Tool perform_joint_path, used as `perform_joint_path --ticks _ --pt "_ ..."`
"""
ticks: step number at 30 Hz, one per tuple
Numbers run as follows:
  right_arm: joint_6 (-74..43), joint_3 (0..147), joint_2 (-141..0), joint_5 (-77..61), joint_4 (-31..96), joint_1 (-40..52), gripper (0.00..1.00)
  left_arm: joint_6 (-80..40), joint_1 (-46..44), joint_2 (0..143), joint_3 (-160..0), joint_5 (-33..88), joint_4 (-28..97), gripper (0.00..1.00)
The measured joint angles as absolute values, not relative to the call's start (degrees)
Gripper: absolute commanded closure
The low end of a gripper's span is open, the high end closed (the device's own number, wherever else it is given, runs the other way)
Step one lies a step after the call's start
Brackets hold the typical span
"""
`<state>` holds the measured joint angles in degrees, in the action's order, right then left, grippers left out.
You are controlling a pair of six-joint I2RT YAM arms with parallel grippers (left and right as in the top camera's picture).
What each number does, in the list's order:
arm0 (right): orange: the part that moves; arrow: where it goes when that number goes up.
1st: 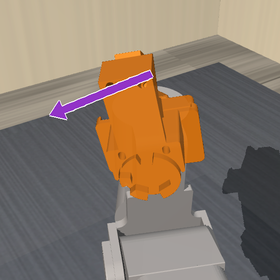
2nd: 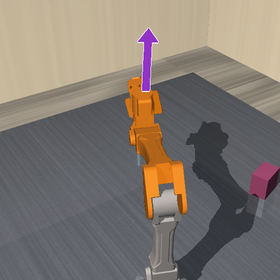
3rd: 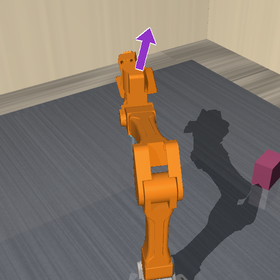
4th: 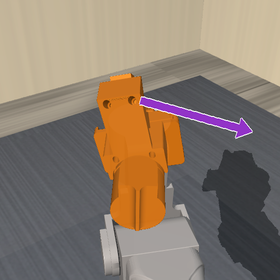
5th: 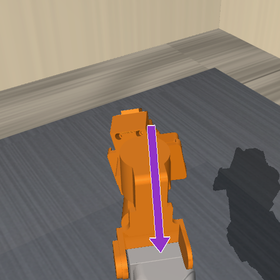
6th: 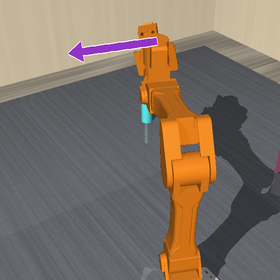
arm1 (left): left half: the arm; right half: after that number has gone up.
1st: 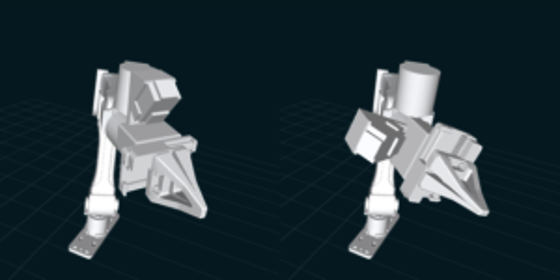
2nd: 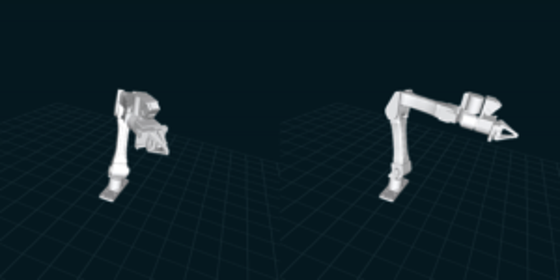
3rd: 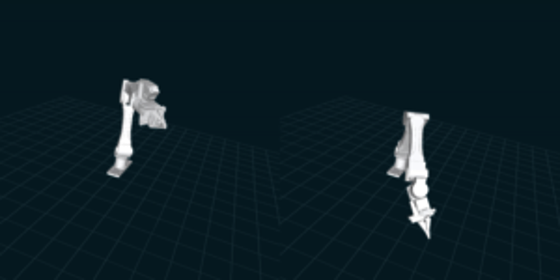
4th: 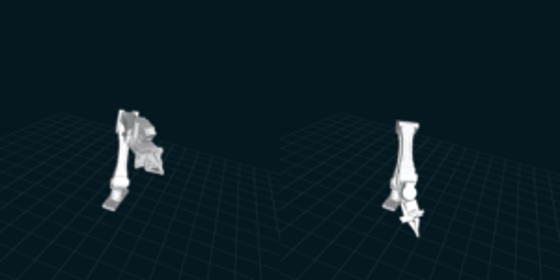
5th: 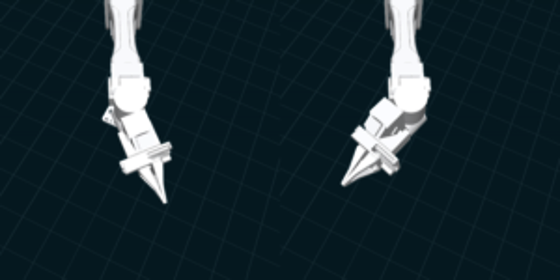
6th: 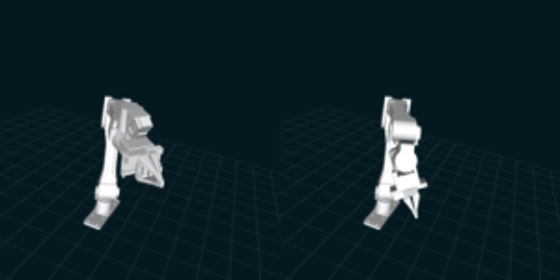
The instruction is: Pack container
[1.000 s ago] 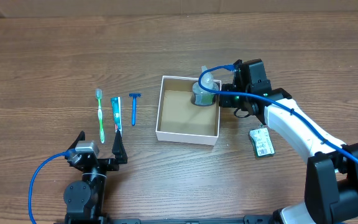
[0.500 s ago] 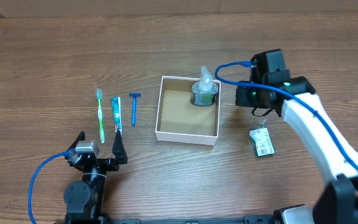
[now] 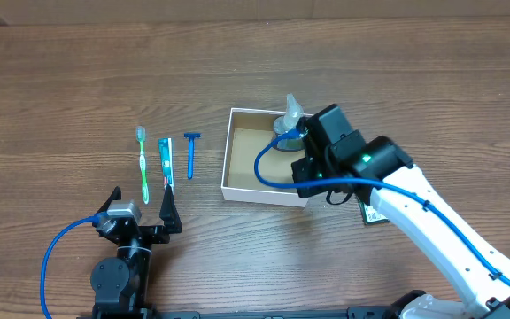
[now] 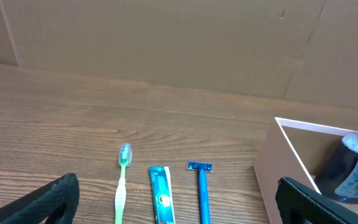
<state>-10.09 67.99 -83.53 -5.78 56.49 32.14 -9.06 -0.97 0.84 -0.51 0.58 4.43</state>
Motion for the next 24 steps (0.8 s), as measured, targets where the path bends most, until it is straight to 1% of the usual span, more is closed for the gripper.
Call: perform_joint_path --ticks 5,17,24 --pt "-10.3 63.7 -84.5 -4.4 52.0 32.4 0.96 -9.1 -1.0 0.8 -0.5 0.6 4.4 0.0" --pt "-10.3 61.6 -85.5 -3.9 50.6 32.4 0.96 -9.1 -1.0 0.8 -0.5 0.6 4.4 0.0" --pt "-10.3 59.9 -85.5 -0.8 50.5 32.4 0.95 -9.1 -1.0 0.8 -0.5 0.6 4.4 0.0"
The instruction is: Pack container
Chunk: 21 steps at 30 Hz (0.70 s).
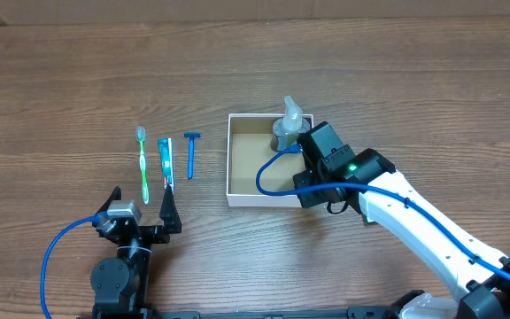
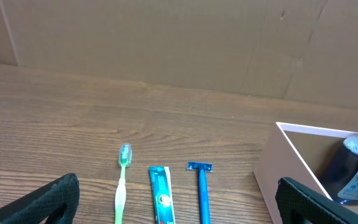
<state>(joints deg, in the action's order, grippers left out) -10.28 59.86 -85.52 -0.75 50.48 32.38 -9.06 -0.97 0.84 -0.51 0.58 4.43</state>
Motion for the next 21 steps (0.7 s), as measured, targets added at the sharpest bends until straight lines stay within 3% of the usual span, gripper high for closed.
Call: perform_joint_path --ticks 4,10,17,21 --pt "-10.3 59.9 -85.5 -0.5 50.4 32.4 0.85 -9.1 -1.0 0.8 -0.5 0.6 4.4 0.0" --pt "-10.5 60.6 -85.5 -2.8 50.6 32.4 0.56 -9.1 -1.0 0.8 -0.5 0.6 4.4 0.0" --pt "-10.5 69.2 -84.4 -5.7 55.8 32.4 0.43 -9.1 -1.0 0.8 -0.5 0.6 4.4 0.0" --pt "-12.1 71.5 -79.9 -0.3 62.7 32.1 0.28 -9.1 -1.0 0.8 -0.5 0.6 4.4 0.0"
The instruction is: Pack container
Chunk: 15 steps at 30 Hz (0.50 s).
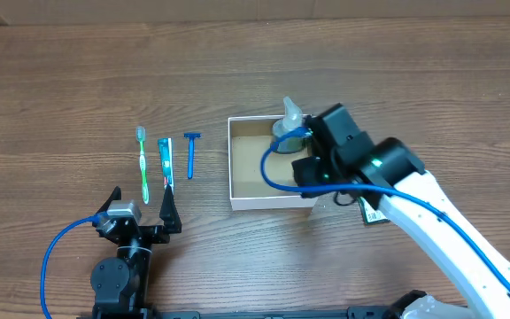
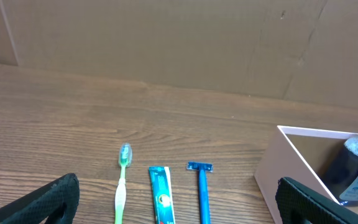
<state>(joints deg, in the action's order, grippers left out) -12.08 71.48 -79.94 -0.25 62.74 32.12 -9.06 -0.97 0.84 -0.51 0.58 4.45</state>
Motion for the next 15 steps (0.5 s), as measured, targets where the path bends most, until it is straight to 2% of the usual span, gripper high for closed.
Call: perform_joint_path --ticks 4,7,10,15 --pt "-15.8 71.7 -75.9 6.5 67.7 26.9 0.28 -9.1 -1.0 0.8 -0.5 0.6 4.4 0.0" --pt "-16.7 71.8 -75.4 9.8 70.3 20.4 0.31 -9.1 -1.0 0.8 -0.5 0.6 4.4 0.0" --pt "-17.0 71.3 -75.4 11.0 70.4 15.6 0.34 -9.1 -1.0 0.8 -0.5 0.6 4.4 0.0" --pt "-18.0 65.2 -75.4 11.8 67.4 10.8 0.33 -9.1 -1.0 0.8 -0.5 0.6 4.4 0.0"
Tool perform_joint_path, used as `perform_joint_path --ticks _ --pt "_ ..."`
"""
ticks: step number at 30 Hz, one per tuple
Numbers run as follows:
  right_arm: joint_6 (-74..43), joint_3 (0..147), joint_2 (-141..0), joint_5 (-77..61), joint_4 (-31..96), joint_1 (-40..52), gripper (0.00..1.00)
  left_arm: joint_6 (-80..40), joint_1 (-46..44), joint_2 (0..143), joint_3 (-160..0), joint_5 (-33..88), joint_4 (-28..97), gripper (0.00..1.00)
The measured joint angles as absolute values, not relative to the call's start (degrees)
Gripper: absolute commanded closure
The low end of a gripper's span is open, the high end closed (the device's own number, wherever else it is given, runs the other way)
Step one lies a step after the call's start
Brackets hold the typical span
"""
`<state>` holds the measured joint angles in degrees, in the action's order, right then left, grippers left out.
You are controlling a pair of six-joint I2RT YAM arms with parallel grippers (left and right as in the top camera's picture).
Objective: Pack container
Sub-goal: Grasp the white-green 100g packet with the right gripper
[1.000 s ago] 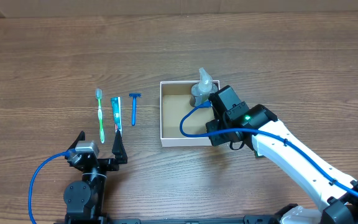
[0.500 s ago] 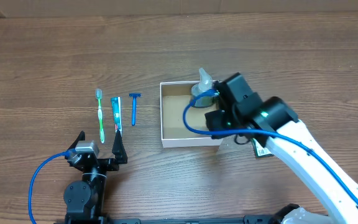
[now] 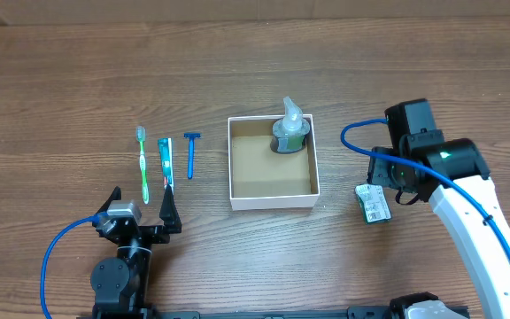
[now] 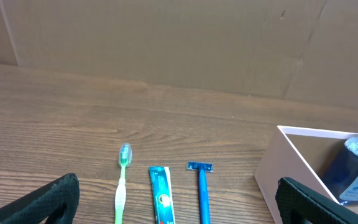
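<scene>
A white cardboard box [image 3: 273, 200] stands mid-table; its near wall also shows in the left wrist view [image 4: 289, 177]. A dark-blue bottle [image 3: 289, 129] with a clear cap stands upright in the box's back right corner. Left of the box lie a green toothbrush [image 3: 143, 165], a toothpaste tube [image 3: 165, 162] and a blue razor [image 3: 190, 153], side by side. My left gripper [image 3: 140, 213] rests open near the front edge, short of these three [image 4: 179, 211]. My right gripper [image 3: 386, 182] hangs right of the box, over a small green-white packet [image 3: 374, 205], fingers apart and holding nothing.
A brown cardboard wall [image 4: 166, 43] closes the far side of the wooden table [image 3: 78, 80]. Blue cables trail from both arms.
My right gripper was at the box's right wall beside the bottle. It now stands well right of the box above the packet. The bottle stays upright in the box.
My right gripper first held the tilted bottle over the box's back right corner, with the box askew. Then the bottle stood in that corner and the box lay square. The gripper stayed close by, and has now come away to the right. The left arm never moved.
</scene>
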<state>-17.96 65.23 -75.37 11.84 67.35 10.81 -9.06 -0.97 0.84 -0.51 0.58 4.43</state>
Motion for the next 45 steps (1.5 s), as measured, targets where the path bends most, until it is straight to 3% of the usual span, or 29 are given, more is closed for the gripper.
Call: perform_joint_path --ticks 11,13,15,17,21,25,26,33,38,41,45 --pt "-17.0 44.2 -75.4 12.4 45.5 10.4 0.29 -9.1 -1.0 0.8 -0.5 0.6 4.4 0.0" --pt "-15.9 41.5 -75.4 12.4 41.4 10.4 0.24 -9.1 -1.0 0.8 -0.5 0.6 4.4 0.0" --pt "-14.3 38.3 -75.4 12.4 37.2 10.4 0.12 -9.1 -1.0 0.8 -0.5 0.6 4.4 0.0" --pt "-13.1 36.0 -75.4 12.4 34.6 10.4 0.06 -9.1 -1.0 0.8 -0.5 0.6 4.4 0.0" --pt "-12.0 33.4 -75.4 12.4 31.9 10.4 0.0 -9.1 -1.0 0.8 -0.5 0.6 4.4 0.0" --pt "-11.3 31.9 -76.3 11.5 28.8 10.4 0.0 -9.1 -1.0 0.8 -0.5 0.6 4.4 0.0" --pt "-10.5 31.6 -77.0 10.3 27.6 10.4 0.03 -9.1 -1.0 0.8 -0.5 0.6 4.4 0.0" --pt "-8.1 31.2 -78.0 6.7 27.8 10.4 0.44 -9.1 -1.0 0.8 -0.5 0.6 4.4 0.0" --pt "-7.7 33.3 -78.1 5.3 34.3 10.4 0.52 -9.1 -1.0 0.8 -0.5 0.6 4.4 0.0" --pt "-8.9 36.9 -78.2 4.6 39.1 10.4 0.63 -9.1 -1.0 0.8 -0.5 0.6 4.4 0.0" --pt "-10.8 42.4 -78.2 4.2 44.7 10.4 0.64 -9.1 -1.0 0.8 -0.5 0.6 4.4 0.0"
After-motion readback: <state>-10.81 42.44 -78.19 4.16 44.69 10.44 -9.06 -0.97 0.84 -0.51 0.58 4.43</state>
